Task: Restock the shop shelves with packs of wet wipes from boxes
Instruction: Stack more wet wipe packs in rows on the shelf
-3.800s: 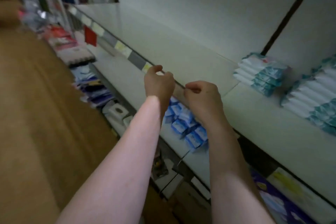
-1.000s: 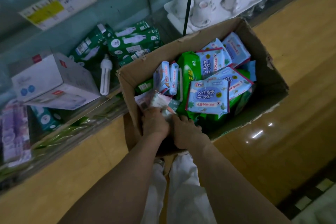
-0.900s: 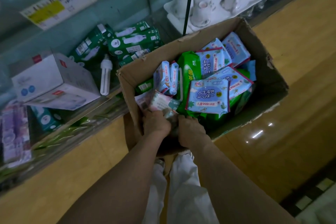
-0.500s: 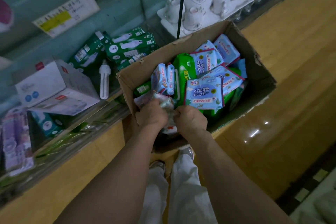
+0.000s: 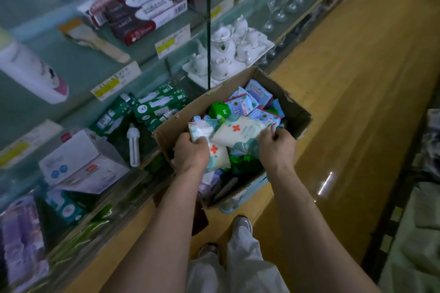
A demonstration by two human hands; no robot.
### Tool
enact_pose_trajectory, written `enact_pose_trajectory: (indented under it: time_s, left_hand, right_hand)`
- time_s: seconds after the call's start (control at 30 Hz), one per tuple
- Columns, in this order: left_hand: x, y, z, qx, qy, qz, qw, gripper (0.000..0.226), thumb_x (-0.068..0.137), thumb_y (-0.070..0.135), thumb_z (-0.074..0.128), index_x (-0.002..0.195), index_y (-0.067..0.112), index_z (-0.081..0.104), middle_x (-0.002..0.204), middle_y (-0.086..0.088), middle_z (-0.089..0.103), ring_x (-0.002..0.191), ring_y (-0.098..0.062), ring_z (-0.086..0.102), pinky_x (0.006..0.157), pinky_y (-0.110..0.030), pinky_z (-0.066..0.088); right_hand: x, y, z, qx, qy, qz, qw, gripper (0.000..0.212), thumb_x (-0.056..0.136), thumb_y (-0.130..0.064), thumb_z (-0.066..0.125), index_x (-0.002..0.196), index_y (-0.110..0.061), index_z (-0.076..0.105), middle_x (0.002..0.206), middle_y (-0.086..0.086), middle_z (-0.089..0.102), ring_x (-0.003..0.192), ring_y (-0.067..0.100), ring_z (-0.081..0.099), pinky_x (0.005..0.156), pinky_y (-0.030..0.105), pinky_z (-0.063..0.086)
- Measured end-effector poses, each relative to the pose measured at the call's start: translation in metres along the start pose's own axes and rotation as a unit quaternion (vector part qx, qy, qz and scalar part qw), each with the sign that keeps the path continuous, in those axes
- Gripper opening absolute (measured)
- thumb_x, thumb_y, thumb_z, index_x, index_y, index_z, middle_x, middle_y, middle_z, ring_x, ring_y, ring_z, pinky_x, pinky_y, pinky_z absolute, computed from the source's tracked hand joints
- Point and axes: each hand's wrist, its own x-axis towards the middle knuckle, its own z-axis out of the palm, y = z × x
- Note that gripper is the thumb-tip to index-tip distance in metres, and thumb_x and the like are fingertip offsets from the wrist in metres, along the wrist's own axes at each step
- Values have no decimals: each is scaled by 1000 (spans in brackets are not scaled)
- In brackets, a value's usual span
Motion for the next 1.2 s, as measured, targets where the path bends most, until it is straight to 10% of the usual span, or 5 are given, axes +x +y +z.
enact_pose_trajectory:
  time_s: [0.33,0.57,1.07,1.2]
  left_hand:
    - [-87,89,40,-270,-273,-98,918,27,87,26,63,109,11,67,104,-13,71,92,-31,68,84,-52,55]
    - [-185,126,96,-201,-424,-46,882,38,82,41,68,112,18,63,104,-9,72,90,-26,69,61,-35,56]
    - [-458,114,237,-101,-618,22,780,33,86,28,66,115,14,62,102,-12,72,88,-29,70,80,-45,56]
    - [-536,95,262,-75,-670,8,738,29,86,21,68,111,9,63,96,-15,73,74,-28,72,61,-41,59]
  right_hand:
    - [-35,-14,-102,152,158,44,975,26,93,-30,44,71,-17,48,81,12,61,80,40,61,75,55,53]
    - [-51,15,-201,209,266,61,939,21,90,-33,47,75,-20,52,88,6,66,83,28,65,77,53,54]
    - [-135,155,-444,312,406,80,855,29,72,-45,54,97,-30,51,105,1,64,95,22,65,85,47,54]
    - [-178,192,-502,342,457,72,818,29,88,-24,58,115,-21,47,101,-2,61,83,13,63,55,20,53]
